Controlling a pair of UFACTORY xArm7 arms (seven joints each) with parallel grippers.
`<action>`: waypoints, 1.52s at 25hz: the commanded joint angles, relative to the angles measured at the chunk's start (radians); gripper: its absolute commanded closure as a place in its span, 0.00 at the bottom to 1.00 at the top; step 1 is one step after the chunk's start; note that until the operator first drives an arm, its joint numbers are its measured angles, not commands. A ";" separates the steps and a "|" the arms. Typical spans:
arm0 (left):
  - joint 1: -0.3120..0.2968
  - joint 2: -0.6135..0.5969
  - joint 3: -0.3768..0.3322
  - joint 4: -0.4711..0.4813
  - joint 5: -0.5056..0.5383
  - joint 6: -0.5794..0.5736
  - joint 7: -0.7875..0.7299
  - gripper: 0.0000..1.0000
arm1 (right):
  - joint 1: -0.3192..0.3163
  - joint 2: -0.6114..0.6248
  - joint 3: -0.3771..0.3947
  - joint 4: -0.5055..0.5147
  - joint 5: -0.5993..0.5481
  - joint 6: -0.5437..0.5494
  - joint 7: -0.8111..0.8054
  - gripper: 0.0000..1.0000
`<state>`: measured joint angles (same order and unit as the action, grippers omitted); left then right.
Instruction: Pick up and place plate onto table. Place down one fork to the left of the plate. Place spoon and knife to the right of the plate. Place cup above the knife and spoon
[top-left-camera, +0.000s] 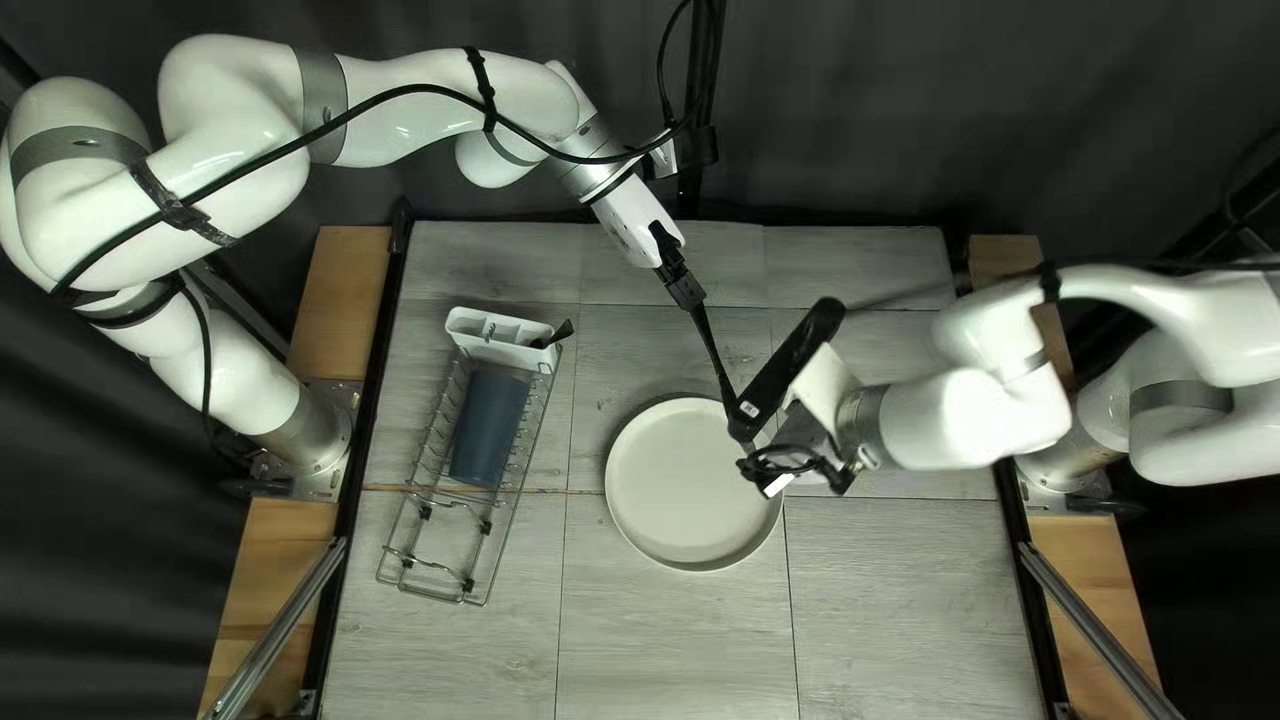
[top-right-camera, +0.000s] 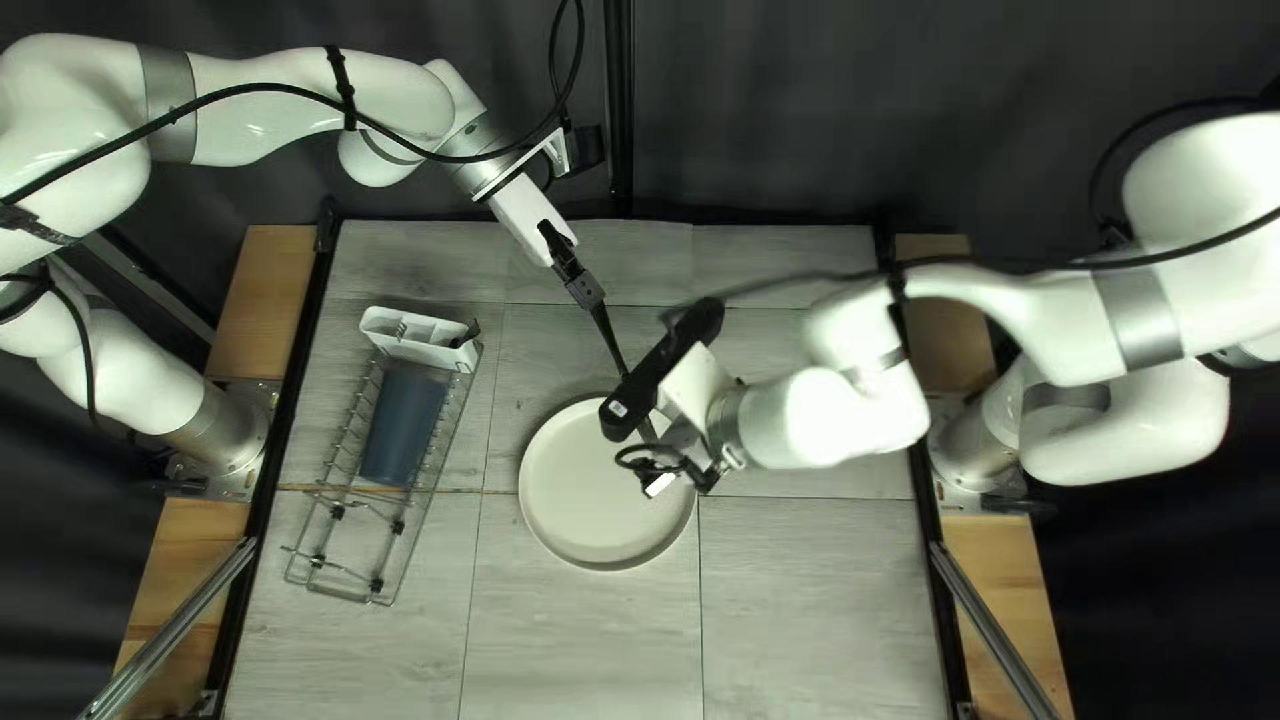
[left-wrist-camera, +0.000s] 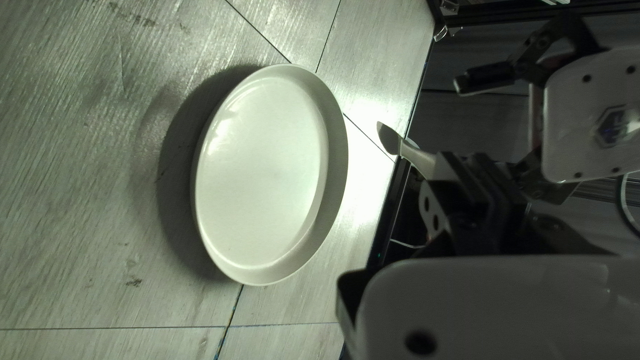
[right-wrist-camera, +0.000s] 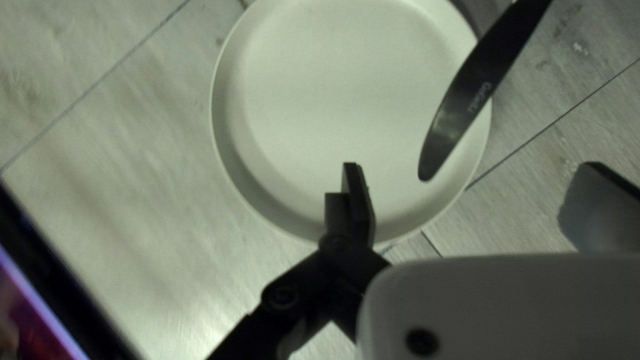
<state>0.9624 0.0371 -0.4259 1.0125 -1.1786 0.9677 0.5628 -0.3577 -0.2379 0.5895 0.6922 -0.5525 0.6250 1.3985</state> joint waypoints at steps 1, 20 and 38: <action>0.000 0.000 0.000 0.000 0.000 0.000 0.000 1.00 | -0.053 0.094 0.064 0.042 -0.193 0.055 0.194 0.00; 0.000 0.000 0.000 0.000 0.000 0.000 0.000 1.00 | -0.073 0.206 0.075 0.065 -0.412 0.088 0.443 0.00; 0.000 0.000 0.000 0.000 0.000 0.000 0.000 1.00 | -0.073 0.206 0.075 0.065 -0.412 0.088 0.443 0.92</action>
<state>0.9624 0.0371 -0.4259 1.0125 -1.1786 0.9677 0.5628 -0.4304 -0.0317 0.6641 0.7568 -0.9648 0.7129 1.8415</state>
